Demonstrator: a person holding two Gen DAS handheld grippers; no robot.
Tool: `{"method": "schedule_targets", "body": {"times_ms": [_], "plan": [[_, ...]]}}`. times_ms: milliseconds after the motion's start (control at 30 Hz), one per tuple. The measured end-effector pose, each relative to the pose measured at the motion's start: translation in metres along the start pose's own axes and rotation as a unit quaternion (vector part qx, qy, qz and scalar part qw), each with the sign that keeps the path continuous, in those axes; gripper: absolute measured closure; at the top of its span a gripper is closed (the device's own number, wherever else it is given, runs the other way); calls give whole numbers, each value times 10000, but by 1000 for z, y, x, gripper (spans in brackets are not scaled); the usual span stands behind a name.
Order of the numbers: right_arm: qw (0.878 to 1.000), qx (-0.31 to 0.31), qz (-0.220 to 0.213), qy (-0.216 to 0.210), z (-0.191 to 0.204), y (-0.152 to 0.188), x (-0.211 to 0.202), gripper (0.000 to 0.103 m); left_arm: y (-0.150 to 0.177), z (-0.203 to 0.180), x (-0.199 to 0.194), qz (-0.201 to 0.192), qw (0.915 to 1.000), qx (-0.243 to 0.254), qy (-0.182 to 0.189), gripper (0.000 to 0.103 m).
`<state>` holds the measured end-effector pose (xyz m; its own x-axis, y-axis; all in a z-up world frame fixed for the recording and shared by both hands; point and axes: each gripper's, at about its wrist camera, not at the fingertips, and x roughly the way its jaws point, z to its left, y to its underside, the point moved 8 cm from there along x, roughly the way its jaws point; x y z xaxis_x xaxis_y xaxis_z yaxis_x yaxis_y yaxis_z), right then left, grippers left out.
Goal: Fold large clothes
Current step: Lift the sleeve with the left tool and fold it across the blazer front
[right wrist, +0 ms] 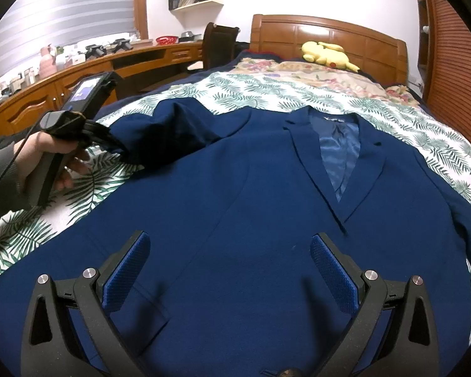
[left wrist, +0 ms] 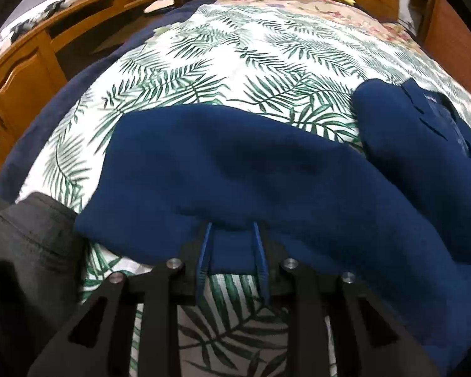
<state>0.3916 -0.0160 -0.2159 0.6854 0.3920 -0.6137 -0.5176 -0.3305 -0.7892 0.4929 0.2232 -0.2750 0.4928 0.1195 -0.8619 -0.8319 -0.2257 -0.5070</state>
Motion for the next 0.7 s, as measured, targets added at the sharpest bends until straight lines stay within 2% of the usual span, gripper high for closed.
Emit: {"method": "schedule_targets", "body": {"times_ms": [100, 167, 200, 300, 467, 700], "plan": [[10000, -5, 2, -1, 1, 0, 0, 0, -2, -2, 3, 129, 9997, 186, -31, 81], [10000, -1, -2, -2, 1, 0, 0, 0, -2, -5, 3, 214, 9993, 271, 162, 98], [10000, -1, -4, -3, 1, 0, 0, 0, -2, -6, 3, 244, 9991, 307, 182, 102], [10000, -10, -8, 0, 1, 0, 0, 0, -1, -12, -6, 213, 9987, 452, 97, 103], [9999, 18, -58, -92, 3, -3, -8, 0, -12, -42, -61, -317, 9970, 656, 273, 103], [9997, -38, -234, -55, -5, -10, -42, 0, -30, -117, -161, -1038, 9848, 1265, 591, 103]]}}
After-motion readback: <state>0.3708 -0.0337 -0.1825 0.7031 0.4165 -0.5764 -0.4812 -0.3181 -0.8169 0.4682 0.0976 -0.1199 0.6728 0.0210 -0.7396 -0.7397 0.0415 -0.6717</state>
